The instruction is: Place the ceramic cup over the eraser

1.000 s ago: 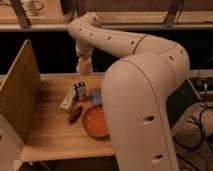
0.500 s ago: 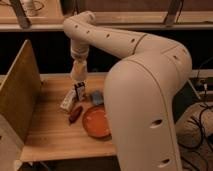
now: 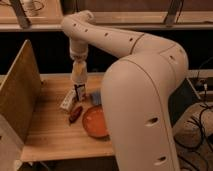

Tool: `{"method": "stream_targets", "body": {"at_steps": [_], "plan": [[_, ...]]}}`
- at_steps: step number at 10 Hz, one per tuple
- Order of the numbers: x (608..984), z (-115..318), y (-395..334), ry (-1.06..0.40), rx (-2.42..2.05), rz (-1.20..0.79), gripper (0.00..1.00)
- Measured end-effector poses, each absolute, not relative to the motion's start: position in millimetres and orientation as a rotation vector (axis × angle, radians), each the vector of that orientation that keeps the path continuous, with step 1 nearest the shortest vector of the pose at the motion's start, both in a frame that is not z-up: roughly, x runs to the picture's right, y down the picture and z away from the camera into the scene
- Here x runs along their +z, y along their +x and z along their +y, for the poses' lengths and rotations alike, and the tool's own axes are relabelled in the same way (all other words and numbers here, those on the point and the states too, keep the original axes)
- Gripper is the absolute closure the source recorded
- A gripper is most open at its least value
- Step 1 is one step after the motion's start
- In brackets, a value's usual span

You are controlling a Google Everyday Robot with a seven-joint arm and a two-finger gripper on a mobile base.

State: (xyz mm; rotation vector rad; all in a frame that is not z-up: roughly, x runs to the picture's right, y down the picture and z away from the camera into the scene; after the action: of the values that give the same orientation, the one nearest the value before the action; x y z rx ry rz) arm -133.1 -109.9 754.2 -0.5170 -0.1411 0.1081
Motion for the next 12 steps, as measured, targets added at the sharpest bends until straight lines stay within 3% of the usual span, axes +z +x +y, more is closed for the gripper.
{"method": "stream_targets", "body": {"at_steps": [12], "plan": [[814.4,-72.7,-137.6,-0.664,0.149,-0.148,1.00]]}}
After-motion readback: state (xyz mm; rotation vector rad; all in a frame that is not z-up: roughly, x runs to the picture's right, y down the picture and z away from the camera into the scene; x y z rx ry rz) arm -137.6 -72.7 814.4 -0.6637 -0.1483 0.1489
